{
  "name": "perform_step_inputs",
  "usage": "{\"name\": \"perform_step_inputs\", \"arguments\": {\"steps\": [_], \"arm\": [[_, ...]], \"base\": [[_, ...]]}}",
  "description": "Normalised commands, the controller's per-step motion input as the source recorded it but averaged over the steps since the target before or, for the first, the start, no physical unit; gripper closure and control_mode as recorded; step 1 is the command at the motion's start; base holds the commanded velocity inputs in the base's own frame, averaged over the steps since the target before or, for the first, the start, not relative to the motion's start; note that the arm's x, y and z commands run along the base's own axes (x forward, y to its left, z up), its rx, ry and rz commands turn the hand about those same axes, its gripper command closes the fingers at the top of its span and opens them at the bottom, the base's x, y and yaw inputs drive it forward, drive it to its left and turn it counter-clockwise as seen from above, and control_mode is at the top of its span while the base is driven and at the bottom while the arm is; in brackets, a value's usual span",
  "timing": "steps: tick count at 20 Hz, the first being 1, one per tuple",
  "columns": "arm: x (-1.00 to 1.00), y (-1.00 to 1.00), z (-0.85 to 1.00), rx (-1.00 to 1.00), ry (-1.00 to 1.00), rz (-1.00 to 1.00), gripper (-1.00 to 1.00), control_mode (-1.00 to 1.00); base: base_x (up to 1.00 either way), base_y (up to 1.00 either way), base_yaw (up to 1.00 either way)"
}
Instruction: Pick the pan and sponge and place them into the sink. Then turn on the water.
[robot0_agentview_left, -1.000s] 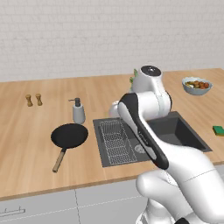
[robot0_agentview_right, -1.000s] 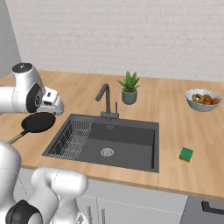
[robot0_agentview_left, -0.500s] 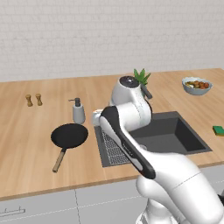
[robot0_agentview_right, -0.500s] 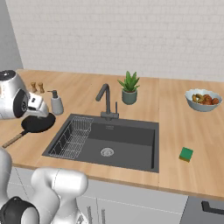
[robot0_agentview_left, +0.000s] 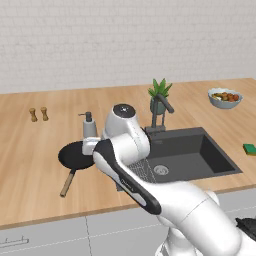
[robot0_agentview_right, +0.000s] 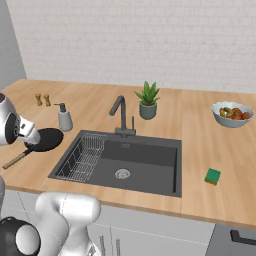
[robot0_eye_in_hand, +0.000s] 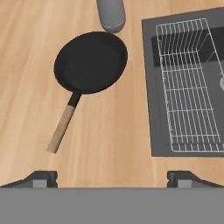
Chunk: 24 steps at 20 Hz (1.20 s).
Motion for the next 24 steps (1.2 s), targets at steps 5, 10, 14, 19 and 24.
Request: {"name": "perform_step_inputs", "arguments": {"steps": [5,10,14,19,24], "arm": [[0.00,0.66,-0.31,0.00,0.09,-0.10,-1.00,-1.00],[0.05,0.70,-0.32,-0.02,0.12,-0.08,-1.00,-1.00],[0.11,0.53,-0.33,-0.04,0.10,-0.04,-1.00,-1.00],[0.25,0.22,-0.53,-0.04,0.06,0.00,-1.00,-1.00],[0.40,0.18,-0.51,-0.02,0.03,0.00,-1.00,-1.00]], "base": [[0.00,0.00,0.00],[0.00,0.00,0.00],[0.00,0.00,0.00],[0.00,0.00,0.00],[0.00,0.00,0.00]]}}
